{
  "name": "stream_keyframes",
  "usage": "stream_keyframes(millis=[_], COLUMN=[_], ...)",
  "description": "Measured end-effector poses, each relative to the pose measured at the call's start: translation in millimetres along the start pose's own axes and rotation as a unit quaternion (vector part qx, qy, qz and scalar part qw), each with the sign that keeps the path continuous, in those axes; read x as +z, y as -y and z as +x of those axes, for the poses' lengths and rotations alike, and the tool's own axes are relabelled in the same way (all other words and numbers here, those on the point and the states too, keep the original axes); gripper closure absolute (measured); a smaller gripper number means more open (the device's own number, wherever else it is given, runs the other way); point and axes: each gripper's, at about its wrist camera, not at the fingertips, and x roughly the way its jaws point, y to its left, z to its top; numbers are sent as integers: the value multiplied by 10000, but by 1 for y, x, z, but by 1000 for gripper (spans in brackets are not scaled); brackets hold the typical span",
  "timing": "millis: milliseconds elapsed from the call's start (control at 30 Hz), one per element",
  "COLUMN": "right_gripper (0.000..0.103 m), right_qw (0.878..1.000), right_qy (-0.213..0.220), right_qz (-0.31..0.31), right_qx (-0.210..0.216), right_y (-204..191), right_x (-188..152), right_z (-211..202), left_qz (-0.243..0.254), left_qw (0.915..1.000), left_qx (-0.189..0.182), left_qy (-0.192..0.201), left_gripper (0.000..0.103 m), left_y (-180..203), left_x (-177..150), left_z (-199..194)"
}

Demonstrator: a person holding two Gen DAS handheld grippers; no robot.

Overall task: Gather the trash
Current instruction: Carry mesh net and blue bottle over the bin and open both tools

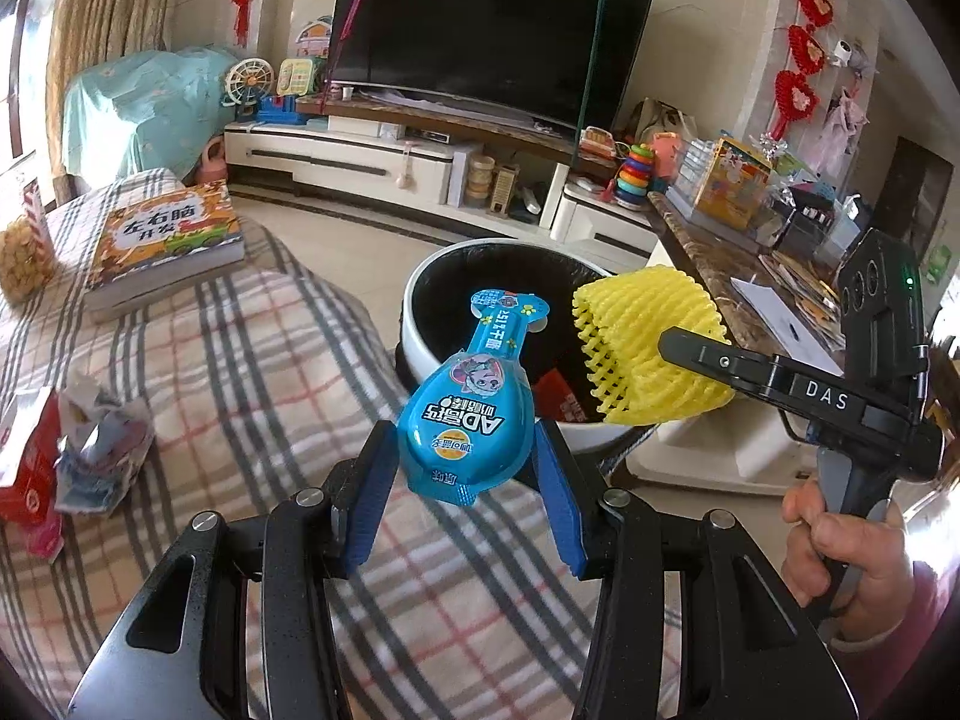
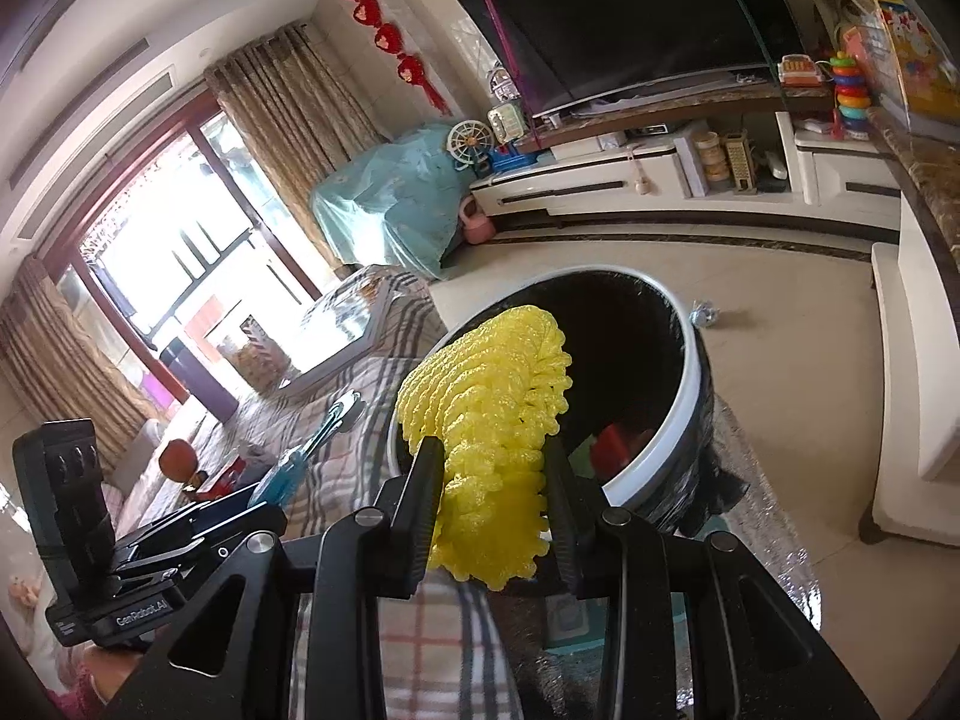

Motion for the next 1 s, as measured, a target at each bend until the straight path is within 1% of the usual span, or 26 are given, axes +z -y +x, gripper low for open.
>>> stream_keyframes(millis=[400, 733, 1000], right_gripper=[69, 68, 66], right_qw=[9998, 9992, 9984], right_qy=[-11, -80, -218], right_qz=[-44, -153, -261], right_qx=[-212, -349, -448], right_y=[13, 20, 24], right_x=[19, 30, 38], right_z=[11, 22, 34], left_qz=[176, 224, 296], left_qw=[9998, 9996, 9993], left_qx=[86, 105, 171], left_qy=[-40, -104, -173], left_gripper=[57, 57, 57], left_y=[11, 16, 21], left_x=[15, 30, 37], left_z=[25, 44, 58])
